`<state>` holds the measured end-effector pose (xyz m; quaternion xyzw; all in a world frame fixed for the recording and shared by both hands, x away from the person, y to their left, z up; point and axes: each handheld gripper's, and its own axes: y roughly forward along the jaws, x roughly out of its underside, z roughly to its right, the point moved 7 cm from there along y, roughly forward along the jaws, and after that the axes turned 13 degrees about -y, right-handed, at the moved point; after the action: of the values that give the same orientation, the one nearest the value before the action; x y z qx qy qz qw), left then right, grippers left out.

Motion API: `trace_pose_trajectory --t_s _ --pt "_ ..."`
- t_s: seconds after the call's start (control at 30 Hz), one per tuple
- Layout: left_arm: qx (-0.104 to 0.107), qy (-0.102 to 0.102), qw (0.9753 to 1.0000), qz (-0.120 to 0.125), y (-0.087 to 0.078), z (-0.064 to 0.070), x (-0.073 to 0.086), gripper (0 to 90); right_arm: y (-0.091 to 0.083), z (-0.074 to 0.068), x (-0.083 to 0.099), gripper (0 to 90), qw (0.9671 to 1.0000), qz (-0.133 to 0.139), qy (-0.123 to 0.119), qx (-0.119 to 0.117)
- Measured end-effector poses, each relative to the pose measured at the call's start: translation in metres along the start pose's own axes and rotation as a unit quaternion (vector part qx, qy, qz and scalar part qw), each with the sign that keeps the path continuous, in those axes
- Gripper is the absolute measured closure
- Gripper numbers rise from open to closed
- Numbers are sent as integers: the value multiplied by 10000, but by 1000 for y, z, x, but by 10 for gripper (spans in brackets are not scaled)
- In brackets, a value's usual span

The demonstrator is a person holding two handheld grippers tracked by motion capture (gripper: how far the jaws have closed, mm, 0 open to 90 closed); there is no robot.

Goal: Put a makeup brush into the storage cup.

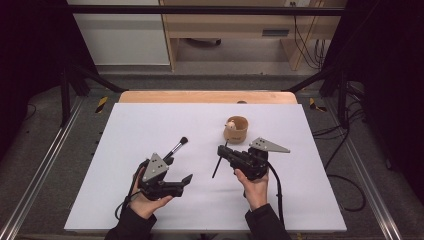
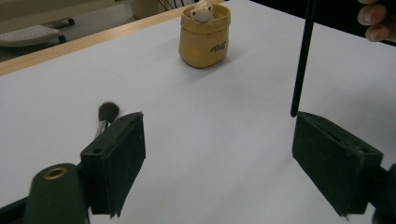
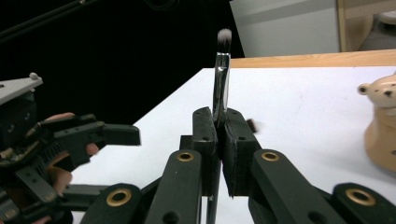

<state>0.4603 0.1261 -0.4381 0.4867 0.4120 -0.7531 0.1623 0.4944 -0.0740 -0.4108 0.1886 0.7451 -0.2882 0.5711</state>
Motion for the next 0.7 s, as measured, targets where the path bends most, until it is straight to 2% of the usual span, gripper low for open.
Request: trace_pose_trajectory --t_s 0.2,0.7 --pt "-10 -72 9999 87 -11 -13 -2 137 -7 6 -4 849 9997 -27 -187 135" --pt "-300 -121 9992 218 -40 -51 2 103 -27 21 -9 849 9984 -59 -328 447"
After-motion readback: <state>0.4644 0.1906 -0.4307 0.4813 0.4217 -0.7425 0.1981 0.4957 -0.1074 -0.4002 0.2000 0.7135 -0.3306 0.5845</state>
